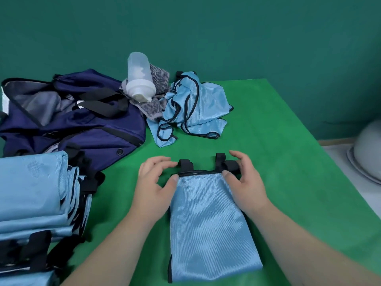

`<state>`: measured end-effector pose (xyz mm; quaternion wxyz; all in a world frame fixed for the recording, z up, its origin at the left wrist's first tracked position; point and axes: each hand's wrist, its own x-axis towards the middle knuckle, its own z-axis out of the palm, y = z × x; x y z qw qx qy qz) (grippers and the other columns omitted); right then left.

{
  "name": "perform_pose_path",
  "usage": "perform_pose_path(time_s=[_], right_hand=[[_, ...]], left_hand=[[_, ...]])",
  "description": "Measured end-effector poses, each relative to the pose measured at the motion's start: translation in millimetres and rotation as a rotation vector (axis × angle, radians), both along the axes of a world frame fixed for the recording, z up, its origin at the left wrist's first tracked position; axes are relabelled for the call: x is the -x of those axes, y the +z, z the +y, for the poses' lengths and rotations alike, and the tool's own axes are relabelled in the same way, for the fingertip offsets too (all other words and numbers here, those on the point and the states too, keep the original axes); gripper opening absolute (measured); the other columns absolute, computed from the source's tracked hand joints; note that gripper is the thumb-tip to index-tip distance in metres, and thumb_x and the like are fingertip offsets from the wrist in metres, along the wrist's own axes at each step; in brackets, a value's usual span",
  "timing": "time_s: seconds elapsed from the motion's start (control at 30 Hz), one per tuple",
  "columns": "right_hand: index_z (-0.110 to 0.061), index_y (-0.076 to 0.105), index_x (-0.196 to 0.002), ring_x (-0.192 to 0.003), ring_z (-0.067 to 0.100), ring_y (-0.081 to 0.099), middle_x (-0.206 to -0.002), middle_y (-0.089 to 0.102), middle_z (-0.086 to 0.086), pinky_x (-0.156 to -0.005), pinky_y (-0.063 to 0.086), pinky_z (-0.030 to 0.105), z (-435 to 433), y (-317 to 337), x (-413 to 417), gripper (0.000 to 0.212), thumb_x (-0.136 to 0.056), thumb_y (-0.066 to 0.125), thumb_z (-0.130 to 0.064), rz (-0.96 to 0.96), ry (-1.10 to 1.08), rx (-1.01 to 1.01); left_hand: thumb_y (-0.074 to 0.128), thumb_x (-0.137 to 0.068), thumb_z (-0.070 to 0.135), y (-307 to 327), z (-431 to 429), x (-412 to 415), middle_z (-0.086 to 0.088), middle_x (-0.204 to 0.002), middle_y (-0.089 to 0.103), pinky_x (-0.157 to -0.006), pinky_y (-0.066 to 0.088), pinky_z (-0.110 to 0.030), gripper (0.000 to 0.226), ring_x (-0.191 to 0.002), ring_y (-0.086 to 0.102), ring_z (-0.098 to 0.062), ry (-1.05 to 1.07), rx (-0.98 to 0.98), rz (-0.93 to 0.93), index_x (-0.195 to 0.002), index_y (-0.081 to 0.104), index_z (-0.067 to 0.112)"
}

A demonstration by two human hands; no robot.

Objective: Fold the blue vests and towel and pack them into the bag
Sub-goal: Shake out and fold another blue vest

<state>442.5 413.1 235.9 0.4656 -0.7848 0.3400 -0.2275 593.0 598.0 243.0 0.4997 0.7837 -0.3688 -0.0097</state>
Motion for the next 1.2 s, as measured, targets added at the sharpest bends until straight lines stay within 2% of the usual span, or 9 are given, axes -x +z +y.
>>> perform_pose_path(time_s=[0.1, 0.2, 0.4, 0.57, 0.63, 0.73, 0.87, 1.03, 1.2], right_hand=[[-0.049, 0.042, -0.130, -0.088, 0.019, 0.064, -0.112, 0.063, -0.009, -0.083, 0.053, 0.038, -2.7, -7.5, -1.7, 0.045, -0.093, 0.062, -0.032, -0.043, -0.021, -0.017], [-0.046, 0.044, -0.127, -0.090, 0.008, 0.062, -0.102, 0.063, -0.013, -0.083, 0.050, 0.035, -4.4, -10.3, -4.6, 0.036, -0.096, 0.058, -0.033, -0.096, -0.046, -0.022], [-0.032, 0.043, -0.101, -0.062, 0.007, 0.044, -0.074, 0.047, -0.005, -0.061, 0.040, 0.028, -1.4, -1.8, -6.4, 0.027, -0.092, 0.068, -0.033, -0.076, -0.142, 0.077], [-0.029, 0.052, -0.078, -0.082, 0.006, 0.052, -0.084, 0.056, -0.015, -0.074, 0.041, 0.024, 0.1, -3.4, -4.8, 0.026, -0.084, 0.076, -0.035, -0.047, -0.080, 0.231], [-0.028, 0.064, -0.088, -0.099, 0.006, 0.053, -0.096, 0.056, -0.025, -0.091, 0.042, 0.025, 0.0, -6.8, -5.9, 0.018, -0.082, 0.079, -0.033, -0.075, -0.022, 0.340], [-0.022, 0.073, -0.109, -0.117, 0.008, 0.050, -0.112, 0.057, -0.019, -0.106, 0.040, 0.034, -3.3, -11.3, -8.1, 0.033, -0.083, 0.077, -0.041, -0.045, 0.037, 0.388], [-0.025, 0.070, -0.122, -0.125, 0.011, 0.047, -0.126, 0.060, -0.010, -0.109, 0.038, 0.042, -4.8, -12.2, -10.3, 0.046, -0.084, 0.064, -0.049, 0.059, 0.085, 0.439], [-0.024, 0.056, -0.140, -0.133, 0.012, 0.038, -0.139, 0.053, -0.010, -0.109, 0.025, 0.029, -3.9, -8.8, -11.1, 0.062, -0.083, 0.058, -0.049, 0.167, 0.111, 0.490], [-0.025, 0.048, -0.146, -0.141, 0.015, 0.027, -0.152, 0.040, -0.007, -0.112, 0.023, 0.035, -5.7, -8.2, -13.1, 0.072, -0.080, 0.052, -0.053, 0.260, 0.148, 0.532]], left_hand=[[0.061, -0.088, 0.040, 5.3, 4.0, 11.1, 0.020, -0.117, 0.056, -0.108, 0.026, -0.021, 0.020, -0.122, 0.046, -0.002, -0.170, -0.073, -0.239, -0.104, 0.069, 0.032], [0.053, -0.088, 0.060, -2.5, 0.7, 21.3, 0.016, -0.132, 0.054, -0.116, 0.017, -0.037, 0.039, -0.135, 0.039, -0.006, -0.342, -0.341, -0.462, -0.116, 0.065, 0.036], [0.043, -0.089, 0.071, -14.3, 0.9, 26.0, 0.022, -0.150, 0.039, -0.121, -0.006, -0.044, 0.055, -0.147, 0.012, 0.003, -0.353, -0.454, -0.412, -0.133, 0.055, 0.040], [0.050, -0.086, 0.069, -14.6, 0.5, 24.9, 0.021, -0.154, 0.031, -0.122, -0.003, -0.048, 0.056, -0.148, 0.009, 0.004, -0.345, -0.433, -0.361, -0.135, 0.052, 0.041], [0.051, -0.085, 0.069, -14.3, 0.4, 24.6, 0.020, -0.158, 0.026, -0.122, -0.003, -0.049, 0.060, -0.149, 0.006, 0.003, -0.335, -0.456, -0.356, -0.138, 0.049, 0.041], [0.051, -0.083, 0.071, -14.3, -0.6, 24.9, 0.018, -0.159, 0.024, -0.122, -0.004, -0.050, 0.067, -0.149, 0.002, 0.002, -0.313, -0.474, -0.360, -0.142, 0.044, 0.039], [0.049, -0.082, 0.072, -13.1, -0.2, 26.1, 0.015, -0.162, 0.018, -0.122, -0.006, -0.052, 0.075, -0.150, -0.002, 0.001, -0.287, -0.495, -0.354, -0.147, 0.039, 0.035], [0.047, -0.082, 0.074, -13.0, -1.2, 25.9, 0.016, -0.162, 0.014, -0.122, -0.006, -0.053, 0.080, -0.150, -0.010, -0.003, -0.278, -0.532, -0.354, -0.151, 0.033, 0.035], [0.045, -0.079, 0.076, -12.9, -3.2, 24.3, 0.020, -0.162, 0.013, -0.122, -0.008, -0.049, 0.082, -0.150, -0.012, -0.004, -0.286, -0.540, -0.307, -0.151, 0.032, 0.038]])
